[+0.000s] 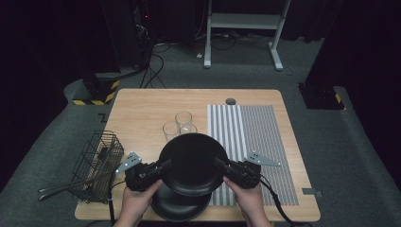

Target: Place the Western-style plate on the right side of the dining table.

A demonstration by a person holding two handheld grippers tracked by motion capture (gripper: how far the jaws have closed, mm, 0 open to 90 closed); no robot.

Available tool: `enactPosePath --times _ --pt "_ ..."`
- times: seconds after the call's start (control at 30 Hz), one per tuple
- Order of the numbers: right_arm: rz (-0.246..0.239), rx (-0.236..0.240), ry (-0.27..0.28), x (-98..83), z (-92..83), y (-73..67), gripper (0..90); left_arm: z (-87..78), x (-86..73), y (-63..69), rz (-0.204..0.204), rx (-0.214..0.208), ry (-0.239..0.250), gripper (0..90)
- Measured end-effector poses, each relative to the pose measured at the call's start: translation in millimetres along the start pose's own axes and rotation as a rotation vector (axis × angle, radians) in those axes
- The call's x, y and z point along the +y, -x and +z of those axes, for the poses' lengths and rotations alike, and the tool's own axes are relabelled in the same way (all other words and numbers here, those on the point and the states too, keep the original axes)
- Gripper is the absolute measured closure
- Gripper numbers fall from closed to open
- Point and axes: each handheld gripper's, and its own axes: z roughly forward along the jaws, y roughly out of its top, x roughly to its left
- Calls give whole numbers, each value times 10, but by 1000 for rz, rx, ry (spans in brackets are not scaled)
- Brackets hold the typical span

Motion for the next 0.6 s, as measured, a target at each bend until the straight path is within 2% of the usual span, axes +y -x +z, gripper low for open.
enactPosePath --times 0.43,0.6 --pt "30 24 73 92 -211 98 738 206 156 133 9 -51 -1 725" --pt "35 16 92 123 -300 148 741 319 181 171 7 -69 -3 716"
